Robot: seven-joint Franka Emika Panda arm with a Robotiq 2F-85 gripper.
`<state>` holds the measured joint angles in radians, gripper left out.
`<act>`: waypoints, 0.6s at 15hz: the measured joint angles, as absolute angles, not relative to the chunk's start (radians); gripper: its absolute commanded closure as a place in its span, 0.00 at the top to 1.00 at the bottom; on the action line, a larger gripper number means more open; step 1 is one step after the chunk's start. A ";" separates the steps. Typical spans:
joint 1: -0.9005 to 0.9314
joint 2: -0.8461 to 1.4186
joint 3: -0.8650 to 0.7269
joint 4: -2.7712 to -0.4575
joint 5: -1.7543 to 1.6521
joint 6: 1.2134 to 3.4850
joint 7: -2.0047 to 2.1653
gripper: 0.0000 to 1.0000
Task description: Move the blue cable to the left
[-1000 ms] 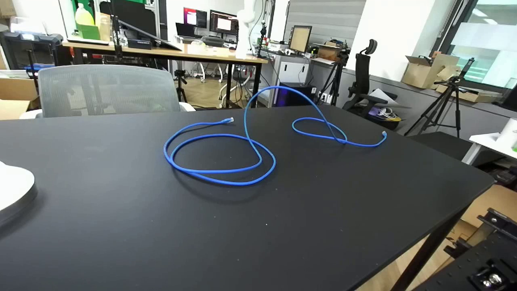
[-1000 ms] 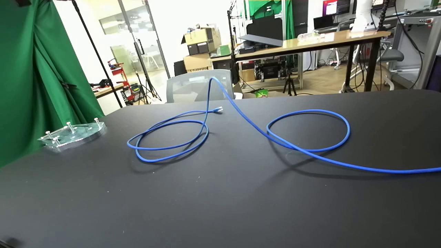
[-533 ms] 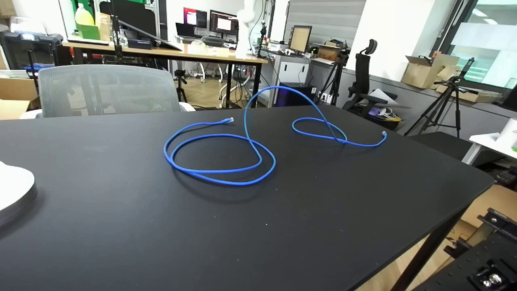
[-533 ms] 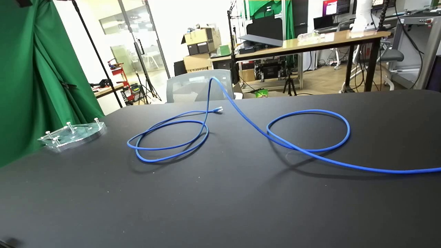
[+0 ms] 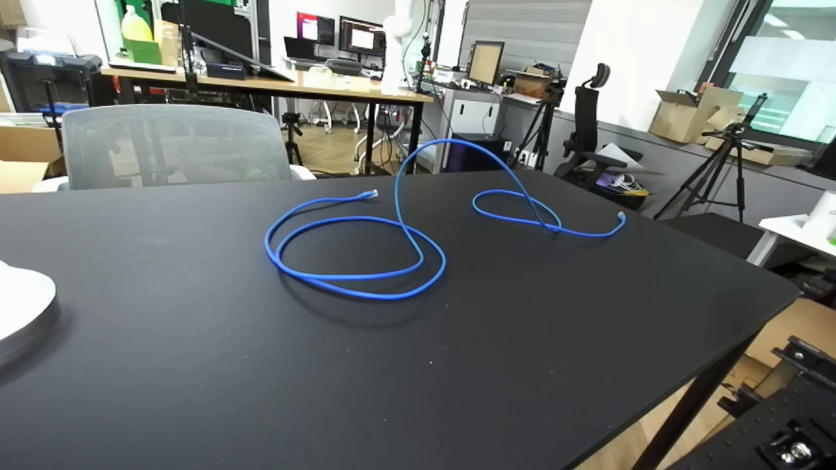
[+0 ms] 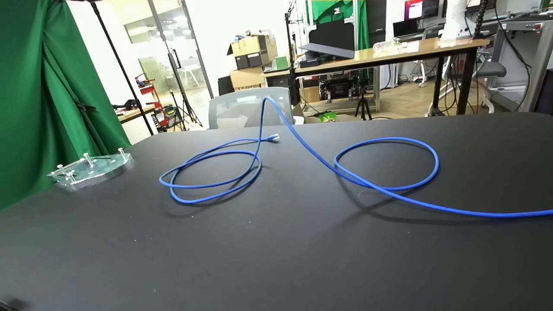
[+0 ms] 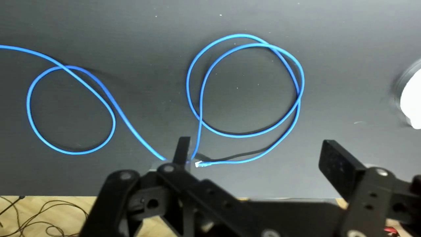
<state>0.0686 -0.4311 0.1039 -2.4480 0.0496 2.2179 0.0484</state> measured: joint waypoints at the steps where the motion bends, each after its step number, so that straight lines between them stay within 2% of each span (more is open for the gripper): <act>1: 0.066 -0.416 0.070 -2.448 0.052 2.218 -0.020 1.00; 6: 0.071 -0.336 -0.059 -2.408 0.063 2.167 -0.421 1.00; 9: 0.069 -0.318 -0.064 -2.401 0.064 2.166 -0.438 1.00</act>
<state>0.0685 -0.3178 -0.0642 -2.4012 0.0636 2.1656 -0.4382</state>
